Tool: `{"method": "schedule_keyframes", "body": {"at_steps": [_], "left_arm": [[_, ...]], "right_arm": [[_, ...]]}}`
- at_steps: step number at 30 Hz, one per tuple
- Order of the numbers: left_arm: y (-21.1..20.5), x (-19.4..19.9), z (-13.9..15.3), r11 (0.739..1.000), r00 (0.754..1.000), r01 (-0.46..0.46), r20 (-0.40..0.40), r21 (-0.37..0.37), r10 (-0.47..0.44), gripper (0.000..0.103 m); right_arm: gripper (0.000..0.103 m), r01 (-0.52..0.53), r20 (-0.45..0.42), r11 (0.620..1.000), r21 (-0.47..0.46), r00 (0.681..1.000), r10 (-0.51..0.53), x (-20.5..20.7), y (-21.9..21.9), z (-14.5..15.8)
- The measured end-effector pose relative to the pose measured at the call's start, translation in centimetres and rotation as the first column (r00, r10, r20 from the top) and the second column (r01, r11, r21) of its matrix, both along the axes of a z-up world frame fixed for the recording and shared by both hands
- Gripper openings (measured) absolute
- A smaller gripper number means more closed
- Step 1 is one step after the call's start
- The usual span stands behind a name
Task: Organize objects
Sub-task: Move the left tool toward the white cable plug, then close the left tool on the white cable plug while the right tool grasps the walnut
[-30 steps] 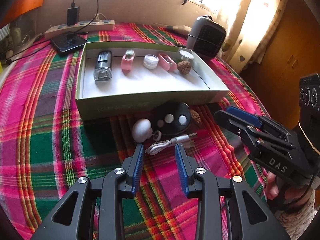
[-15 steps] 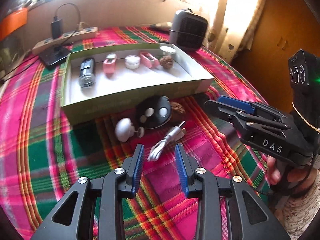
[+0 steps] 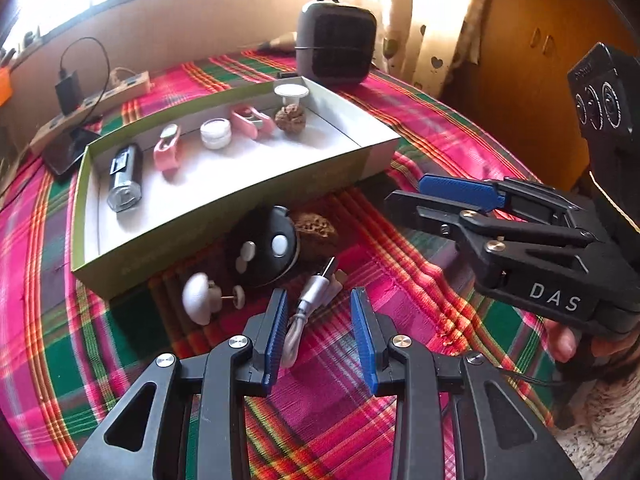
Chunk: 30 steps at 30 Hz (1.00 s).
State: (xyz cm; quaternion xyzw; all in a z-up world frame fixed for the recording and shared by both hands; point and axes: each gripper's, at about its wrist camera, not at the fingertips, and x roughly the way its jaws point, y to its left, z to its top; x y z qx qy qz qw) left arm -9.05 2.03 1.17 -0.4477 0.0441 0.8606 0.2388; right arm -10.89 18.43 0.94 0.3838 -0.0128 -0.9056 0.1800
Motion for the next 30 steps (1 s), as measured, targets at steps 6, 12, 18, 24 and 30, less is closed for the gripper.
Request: {"method": "schedule_keyframes", "body": {"at_steps": [6,12,18,24,30], "left_arm": [[0.2,0.2,0.0,0.999,0.999,-0.019,-0.03,-0.04,0.017,0.019],[-0.4,0.7,-0.1,0.998,0.998,-0.05,-0.047,-0.041,0.048,0.009],[-2.2,2.1,-0.2,0.995,0.994,-0.098,-0.054,-0.001,0.098,0.009],[-4.5,3.0,-0.3,0.986,0.986,-0.161,-0.038,0.047,0.163,0.009],[-6.8,3.0,-0.5,0.971,0.974,-0.225,-0.017,0.085,0.227,0.009]], "right_arm": [[0.042,-0.002,0.006,1.0,0.006,1.0,0.002,-0.1,-0.2,-0.2],[0.042,-0.005,0.012,1.0,0.014,1.0,0.005,-0.1,-0.6,-0.4],[0.042,-0.019,0.017,1.0,0.021,1.0,0.019,-0.2,-1.2,-0.4],[0.042,-0.055,0.026,0.998,0.018,0.998,0.054,-0.4,-2.4,-0.6],[0.042,-0.085,0.031,0.996,0.019,0.996,0.084,-0.7,-3.6,-0.8]]}}
